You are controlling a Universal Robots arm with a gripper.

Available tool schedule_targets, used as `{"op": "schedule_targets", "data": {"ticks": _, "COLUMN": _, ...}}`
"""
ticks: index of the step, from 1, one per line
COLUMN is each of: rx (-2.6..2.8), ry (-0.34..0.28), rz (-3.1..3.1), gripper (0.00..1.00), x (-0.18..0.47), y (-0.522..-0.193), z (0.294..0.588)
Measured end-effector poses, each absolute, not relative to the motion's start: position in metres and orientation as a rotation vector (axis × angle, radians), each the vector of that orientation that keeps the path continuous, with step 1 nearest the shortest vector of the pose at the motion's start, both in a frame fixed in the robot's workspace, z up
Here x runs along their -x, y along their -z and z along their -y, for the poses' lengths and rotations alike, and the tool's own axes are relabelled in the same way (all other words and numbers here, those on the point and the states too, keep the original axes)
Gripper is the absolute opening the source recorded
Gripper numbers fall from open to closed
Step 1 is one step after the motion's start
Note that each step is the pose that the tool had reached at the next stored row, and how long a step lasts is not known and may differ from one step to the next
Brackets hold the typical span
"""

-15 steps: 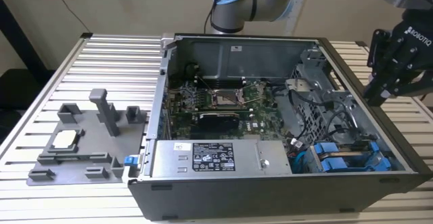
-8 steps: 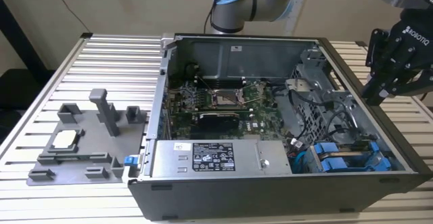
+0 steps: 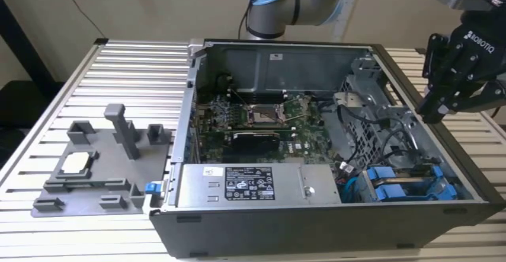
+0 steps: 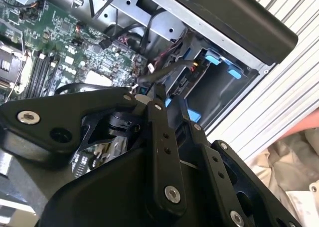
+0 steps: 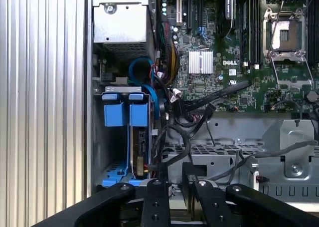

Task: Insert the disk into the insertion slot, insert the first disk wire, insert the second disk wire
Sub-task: 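Insert the first disk wire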

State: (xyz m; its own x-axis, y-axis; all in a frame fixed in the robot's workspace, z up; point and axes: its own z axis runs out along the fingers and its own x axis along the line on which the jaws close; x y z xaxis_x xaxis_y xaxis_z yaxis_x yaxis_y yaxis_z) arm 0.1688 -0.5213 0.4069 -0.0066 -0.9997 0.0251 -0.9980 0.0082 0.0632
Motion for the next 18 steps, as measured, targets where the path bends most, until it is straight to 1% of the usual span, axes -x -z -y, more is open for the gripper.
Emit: {"op": "schedule_targets", "data": {"ticks": 18, "rx": -2.197, "ry": -0.001, "rz": 2.214, "gripper": 0.26, "x": -0.137, "y": -0.407, "z": 0.521}}
